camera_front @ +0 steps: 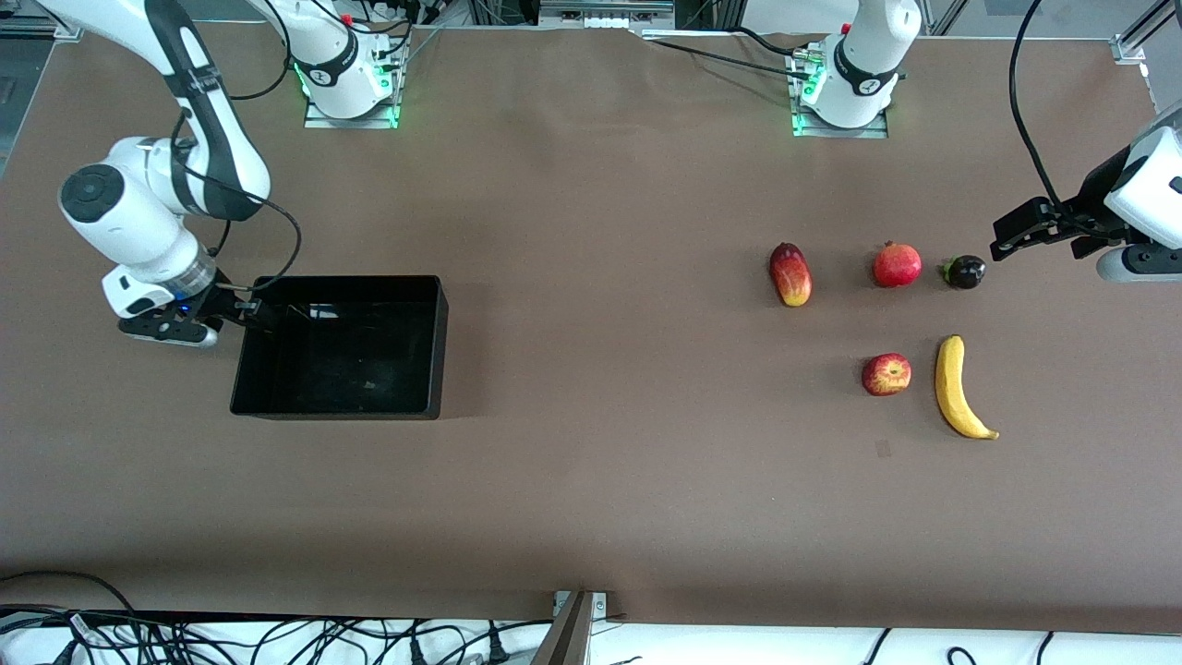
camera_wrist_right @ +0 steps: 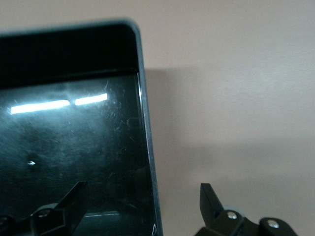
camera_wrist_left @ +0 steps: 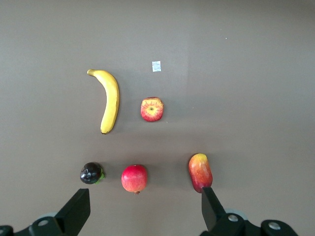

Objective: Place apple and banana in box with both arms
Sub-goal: 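Reach the right gripper to the black box rim and grasp it, then slide the black box with the right gripper toward the fruits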

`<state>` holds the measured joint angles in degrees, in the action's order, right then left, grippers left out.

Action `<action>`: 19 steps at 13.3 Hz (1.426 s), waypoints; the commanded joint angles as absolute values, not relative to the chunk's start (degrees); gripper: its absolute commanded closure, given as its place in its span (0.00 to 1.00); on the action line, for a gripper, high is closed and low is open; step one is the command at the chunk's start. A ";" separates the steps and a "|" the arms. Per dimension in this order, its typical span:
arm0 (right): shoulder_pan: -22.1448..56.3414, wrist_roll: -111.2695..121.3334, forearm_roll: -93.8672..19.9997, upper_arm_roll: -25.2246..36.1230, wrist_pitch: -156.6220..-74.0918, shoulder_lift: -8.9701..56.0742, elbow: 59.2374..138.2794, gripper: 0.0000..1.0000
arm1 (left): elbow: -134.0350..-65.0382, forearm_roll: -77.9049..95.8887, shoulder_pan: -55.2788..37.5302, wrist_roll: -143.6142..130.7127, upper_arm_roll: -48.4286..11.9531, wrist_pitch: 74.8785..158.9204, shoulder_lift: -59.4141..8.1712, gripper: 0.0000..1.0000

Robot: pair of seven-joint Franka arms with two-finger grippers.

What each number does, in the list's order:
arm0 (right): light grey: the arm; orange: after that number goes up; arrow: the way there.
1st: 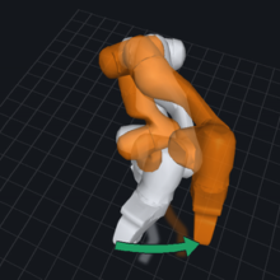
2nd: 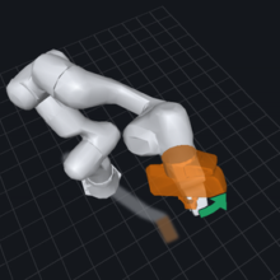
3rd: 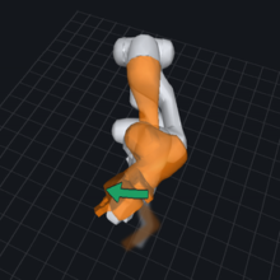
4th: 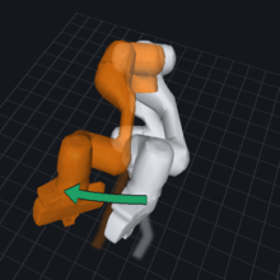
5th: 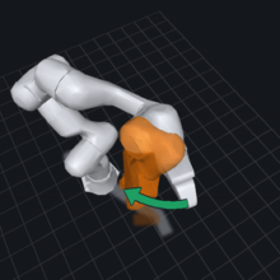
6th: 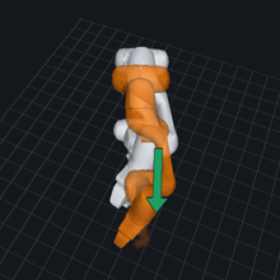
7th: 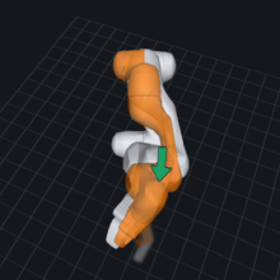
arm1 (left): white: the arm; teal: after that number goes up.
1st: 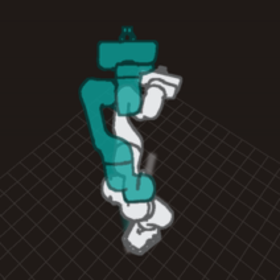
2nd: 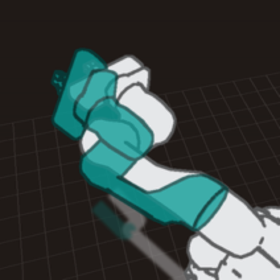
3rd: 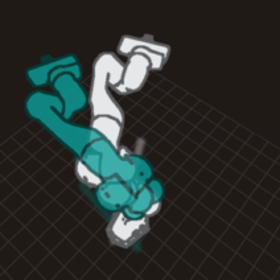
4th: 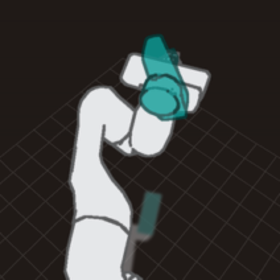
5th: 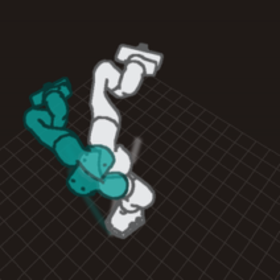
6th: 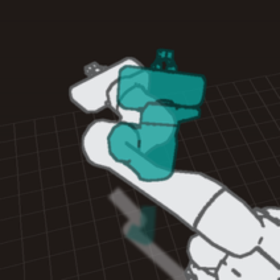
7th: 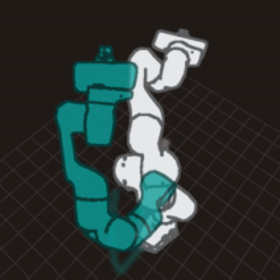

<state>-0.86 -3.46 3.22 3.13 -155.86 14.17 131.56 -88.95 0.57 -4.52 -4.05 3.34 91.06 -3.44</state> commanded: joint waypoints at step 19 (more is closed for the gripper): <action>1.65 -9.80 3.08 -6.93 -129.57 16.44 108.74 1.00 | -88.42 2.64 -4.40 -4.22 3.43 90.26 -3.96 0.00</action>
<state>-0.29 -3.44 3.19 -4.00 -135.24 16.35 114.09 -88.96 0.57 -4.55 -4.06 3.32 91.05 -3.95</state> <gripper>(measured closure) 0.965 0.000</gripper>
